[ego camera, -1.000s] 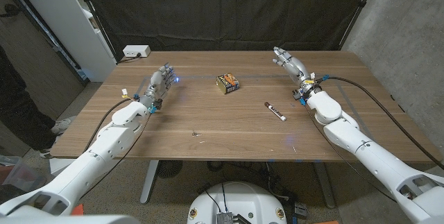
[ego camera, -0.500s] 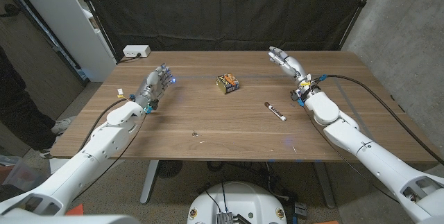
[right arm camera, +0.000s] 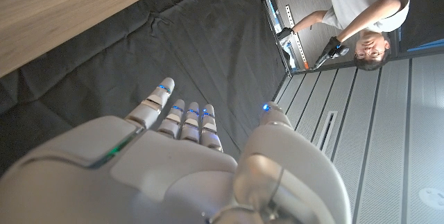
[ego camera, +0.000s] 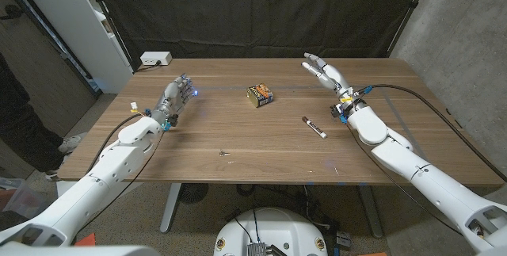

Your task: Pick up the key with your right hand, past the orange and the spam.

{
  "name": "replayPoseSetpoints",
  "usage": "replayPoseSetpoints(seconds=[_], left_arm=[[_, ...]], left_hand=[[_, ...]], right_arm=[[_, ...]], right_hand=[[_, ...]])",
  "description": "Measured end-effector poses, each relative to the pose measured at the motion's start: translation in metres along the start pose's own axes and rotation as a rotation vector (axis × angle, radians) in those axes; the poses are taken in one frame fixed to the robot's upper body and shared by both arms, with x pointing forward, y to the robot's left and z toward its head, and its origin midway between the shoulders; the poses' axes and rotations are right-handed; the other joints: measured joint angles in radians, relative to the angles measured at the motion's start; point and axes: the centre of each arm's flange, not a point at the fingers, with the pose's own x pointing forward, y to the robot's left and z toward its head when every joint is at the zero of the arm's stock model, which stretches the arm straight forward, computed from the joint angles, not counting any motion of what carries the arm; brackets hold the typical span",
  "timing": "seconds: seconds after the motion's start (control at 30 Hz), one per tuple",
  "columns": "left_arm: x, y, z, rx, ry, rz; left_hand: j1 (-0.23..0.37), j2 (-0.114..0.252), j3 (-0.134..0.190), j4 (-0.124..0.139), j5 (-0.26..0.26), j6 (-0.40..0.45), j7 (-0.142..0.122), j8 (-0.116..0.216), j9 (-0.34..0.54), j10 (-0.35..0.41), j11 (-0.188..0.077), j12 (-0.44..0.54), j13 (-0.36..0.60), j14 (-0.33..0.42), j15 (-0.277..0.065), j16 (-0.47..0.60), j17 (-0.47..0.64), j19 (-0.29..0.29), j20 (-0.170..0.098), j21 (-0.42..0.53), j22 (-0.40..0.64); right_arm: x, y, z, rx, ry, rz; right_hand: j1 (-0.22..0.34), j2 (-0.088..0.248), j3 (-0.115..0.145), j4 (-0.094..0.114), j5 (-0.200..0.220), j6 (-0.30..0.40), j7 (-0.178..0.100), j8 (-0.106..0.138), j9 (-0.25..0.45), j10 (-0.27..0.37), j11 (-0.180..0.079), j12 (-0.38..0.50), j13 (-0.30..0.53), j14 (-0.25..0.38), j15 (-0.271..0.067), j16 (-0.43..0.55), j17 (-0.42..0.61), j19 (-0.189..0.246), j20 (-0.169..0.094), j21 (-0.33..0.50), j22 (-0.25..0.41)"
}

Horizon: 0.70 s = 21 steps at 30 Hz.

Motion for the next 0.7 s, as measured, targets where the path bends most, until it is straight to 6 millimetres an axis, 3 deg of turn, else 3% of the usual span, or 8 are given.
replayPoseSetpoints(seconds=[0.37, 0.53, 0.57, 0.7], left_arm=[[-0.005, 0.002, 0.002, 0.0, -0.011, 0.007], [-0.007, 0.002, 0.001, 0.001, -0.01, 0.007], [-0.008, 0.003, 0.002, -0.001, -0.016, 0.01], [-0.009, 0.003, 0.002, -0.001, -0.017, 0.011]], left_hand=[[0.0, 0.0, 0.0, 0.0, 0.0, 0.002, 0.002, 0.0, 0.0, 0.0, 0.0, 0.0, 0.0, 0.0, 0.0, 0.0, 0.0, 0.0, 0.0, -0.004, 0.0], [0.0, 0.0, 0.0, 0.0, 0.0, 0.002, 0.002, 0.0, 0.0, 0.0, 0.0, 0.0, 0.0, 0.0, 0.0, 0.0, 0.0, 0.0, 0.0, -0.004, 0.0], [0.0, 0.0, 0.0, 0.0, 0.0, 0.002, 0.002, 0.0, 0.0, 0.0, 0.0, 0.0, 0.0, 0.0, 0.0, 0.0, 0.0, 0.0, 0.0, -0.004, 0.0], [0.0, 0.0, 0.0, 0.0, 0.0, 0.002, 0.002, 0.0, 0.0, 0.0, 0.0, 0.0, 0.0, 0.0, 0.0, 0.0, 0.0, 0.0, 0.0, -0.004, 0.0]], right_arm=[[-0.007, 0.003, 0.015, -0.075, -0.03, 0.012], [-0.007, 0.004, 0.013, -0.102, -0.021, 0.013], [-0.011, 0.004, 0.025, -0.113, -0.044, 0.027], [-0.014, 0.006, 0.029, -0.133, -0.048, 0.039]], right_hand=[[0.005, -0.005, 0.0, -0.008, -0.004, 0.0, 0.0, 0.0, 0.0, 0.004, -0.004, 0.0, 0.0, 0.005, 0.005, 0.0, 0.0, 0.0, 0.0, 0.0, 0.0], [0.01, 0.0, 0.002, -0.014, -0.004, 0.0, 0.0, 0.0, 0.0, 0.004, -0.004, 0.0, 0.0, 0.005, 0.005, 0.0, 0.0, 0.0, 0.0, 0.0, 0.0], [0.01, 0.0, 0.001, -0.015, -0.004, 0.003, -0.003, 0.0, 0.0, 0.004, -0.004, 0.0, 0.0, 0.005, 0.005, 0.0, 0.0, 0.0, 0.0, 0.0, 0.0], [0.016, -0.006, 0.004, -0.021, -0.008, 0.01, -0.001, 0.0, 0.0, 0.007, 0.0, 0.0, 0.0, 0.011, 0.011, 0.0, 0.003, 0.0, 0.0, 0.0, 0.0]])
